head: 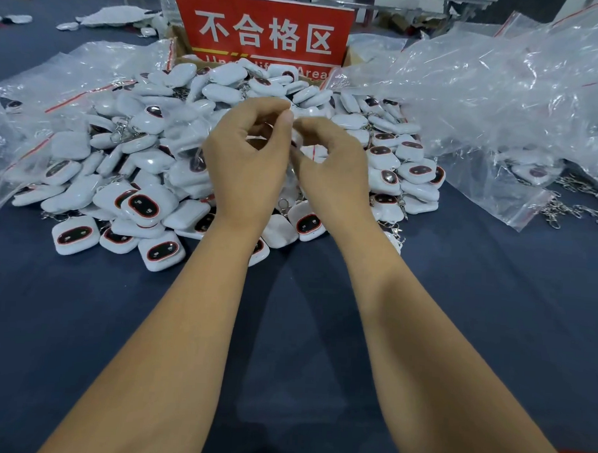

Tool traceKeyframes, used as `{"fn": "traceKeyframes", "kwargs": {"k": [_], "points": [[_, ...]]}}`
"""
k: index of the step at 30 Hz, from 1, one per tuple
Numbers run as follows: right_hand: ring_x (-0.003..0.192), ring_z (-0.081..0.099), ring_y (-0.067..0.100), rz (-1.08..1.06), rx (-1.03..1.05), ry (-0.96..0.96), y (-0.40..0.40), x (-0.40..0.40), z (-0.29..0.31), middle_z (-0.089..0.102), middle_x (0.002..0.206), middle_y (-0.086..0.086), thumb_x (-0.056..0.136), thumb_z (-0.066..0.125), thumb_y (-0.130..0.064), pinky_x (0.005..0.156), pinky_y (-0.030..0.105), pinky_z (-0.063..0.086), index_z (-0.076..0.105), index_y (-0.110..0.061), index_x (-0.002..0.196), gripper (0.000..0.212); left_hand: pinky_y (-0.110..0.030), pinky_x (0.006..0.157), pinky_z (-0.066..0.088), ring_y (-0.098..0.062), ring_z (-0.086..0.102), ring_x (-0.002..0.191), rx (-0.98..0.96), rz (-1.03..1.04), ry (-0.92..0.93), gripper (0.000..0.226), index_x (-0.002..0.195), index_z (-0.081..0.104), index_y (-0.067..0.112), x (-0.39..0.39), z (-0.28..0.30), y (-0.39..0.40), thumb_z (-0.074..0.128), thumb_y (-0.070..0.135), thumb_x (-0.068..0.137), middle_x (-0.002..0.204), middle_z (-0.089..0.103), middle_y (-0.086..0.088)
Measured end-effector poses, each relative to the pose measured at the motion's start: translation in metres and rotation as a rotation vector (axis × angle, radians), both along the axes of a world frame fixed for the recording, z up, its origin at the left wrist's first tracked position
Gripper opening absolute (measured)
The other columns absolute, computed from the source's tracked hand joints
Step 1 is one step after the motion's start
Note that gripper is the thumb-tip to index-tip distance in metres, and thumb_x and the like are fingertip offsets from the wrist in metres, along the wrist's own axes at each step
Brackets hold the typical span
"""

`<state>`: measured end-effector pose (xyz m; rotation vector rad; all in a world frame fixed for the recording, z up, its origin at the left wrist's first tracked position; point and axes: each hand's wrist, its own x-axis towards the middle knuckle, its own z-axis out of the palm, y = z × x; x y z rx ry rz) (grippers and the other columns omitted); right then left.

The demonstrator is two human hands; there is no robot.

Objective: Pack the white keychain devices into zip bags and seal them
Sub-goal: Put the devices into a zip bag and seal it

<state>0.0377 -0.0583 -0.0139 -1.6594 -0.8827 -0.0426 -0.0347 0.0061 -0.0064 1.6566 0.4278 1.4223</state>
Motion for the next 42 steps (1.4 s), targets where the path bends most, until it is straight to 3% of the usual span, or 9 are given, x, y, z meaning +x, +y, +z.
{"fn": "traceKeyframes", "kwargs": {"k": [4, 9, 13, 19, 25, 29, 33, 38, 42], "points": [[0.098, 0.057, 0.027, -0.050, -0.251, -0.325, 0.004, -0.001, -0.004, 0.064, 0.092, -0.001, 0.088, 0.062, -0.010, 0.086, 0.041, 0.043, 0.074, -0.014, 0.099, 0.016, -0.019, 0.076, 0.052, 0.003, 0.064, 0.080, 0.014, -0.018, 0.010, 0.022, 0.088, 0.064, 0.032, 0.001, 0.000, -0.003, 0.064, 0.010, 0.088, 0.081, 0.067, 0.018], [0.086, 0.065, 0.021, 0.087, 0.105, 0.195, 0.000, -0.003, -0.001, 0.067, 0.097, 0.001, 0.088, 0.060, 0.005, 0.071, 0.035, 0.055, 0.053, -0.020, 0.099, 0.028, -0.016, 0.076, 0.049, 0.003, 0.061, 0.081, -0.024, -0.028, 0.026, 0.018, 0.092, 0.063, 0.027, 0.005, -0.004, -0.006, 0.061, 0.010, 0.090, 0.084, 0.065, 0.015], [0.075, 0.053, 0.032, 0.240, 0.104, 0.358, 0.001, -0.004, -0.003, 0.059, 0.091, 0.029, 0.098, 0.048, -0.001, 0.067, 0.041, 0.048, 0.049, -0.005, 0.100, 0.005, -0.021, 0.074, 0.050, -0.007, 0.058, 0.082, -0.012, -0.059, 0.156, 0.014, 0.094, 0.060, 0.031, 0.011, -0.009, -0.010, 0.058, 0.018, 0.088, 0.090, 0.062, 0.004], [0.084, 0.068, 0.015, 0.014, 0.120, 0.184, 0.000, 0.000, -0.002, 0.066, 0.082, -0.008, 0.081, 0.046, 0.013, 0.074, 0.023, 0.055, 0.062, -0.022, 0.081, 0.038, -0.030, 0.075, 0.051, -0.007, 0.055, 0.079, -0.092, -0.042, 0.285, 0.025, 0.104, 0.055, 0.025, 0.013, -0.016, -0.003, 0.054, 0.009, 0.086, 0.092, 0.057, 0.003], [0.083, 0.063, 0.017, -0.215, 0.258, 0.259, -0.011, 0.017, 0.005, 0.066, 0.083, -0.007, 0.078, 0.043, 0.012, 0.079, 0.028, 0.052, 0.064, -0.025, 0.078, 0.043, -0.025, 0.085, 0.049, -0.005, 0.051, 0.090, -0.050, 0.177, 0.256, 0.030, 0.104, 0.060, 0.018, 0.012, -0.016, 0.009, 0.050, -0.003, 0.085, 0.109, 0.049, 0.000], [0.085, 0.058, 0.014, -0.241, -0.119, 0.134, -0.013, 0.018, 0.003, 0.064, 0.092, -0.005, 0.083, 0.045, -0.002, 0.077, 0.031, 0.048, 0.066, -0.025, 0.089, 0.031, -0.021, 0.082, 0.050, 0.006, 0.051, 0.087, -0.109, 0.270, -0.017, 0.034, 0.089, 0.057, 0.024, 0.007, -0.013, 0.017, 0.048, -0.008, 0.083, 0.108, 0.047, -0.004], [0.111, 0.053, 0.023, -0.186, -0.551, -0.114, -0.009, 0.016, -0.003, 0.062, 0.114, -0.002, 0.083, 0.056, -0.020, 0.096, 0.035, 0.037, 0.063, -0.024, 0.114, 0.032, -0.017, 0.076, 0.046, 0.007, 0.052, 0.083, -0.144, 0.259, -0.152, 0.035, 0.084, 0.053, 0.031, 0.005, -0.013, 0.018, 0.051, -0.004, 0.081, 0.106, 0.052, -0.009], [0.118, 0.049, 0.023, -0.136, -0.577, -0.099, -0.011, 0.015, 0.002, 0.061, 0.113, -0.006, 0.077, 0.067, -0.028, 0.100, 0.038, 0.033, 0.061, -0.031, 0.114, 0.037, -0.006, 0.076, 0.038, -0.004, 0.055, 0.091, 0.009, 0.060, 0.223, 0.041, 0.078, 0.065, 0.026, 0.012, -0.018, 0.017, 0.046, -0.010, 0.082, 0.107, 0.056, -0.007], [0.109, 0.057, 0.020, -0.107, -0.497, -0.010, -0.012, 0.013, 0.002, 0.057, 0.081, -0.017, 0.083, 0.066, -0.026, 0.101, 0.041, 0.036, 0.060, -0.032, 0.112, 0.030, 0.000, 0.074, 0.035, -0.004, 0.051, 0.089, 0.073, -0.049, 0.484, 0.039, 0.086, 0.072, 0.016, 0.013, -0.021, 0.013, 0.044, -0.010, 0.085, 0.107, 0.053, 0.001]]}}
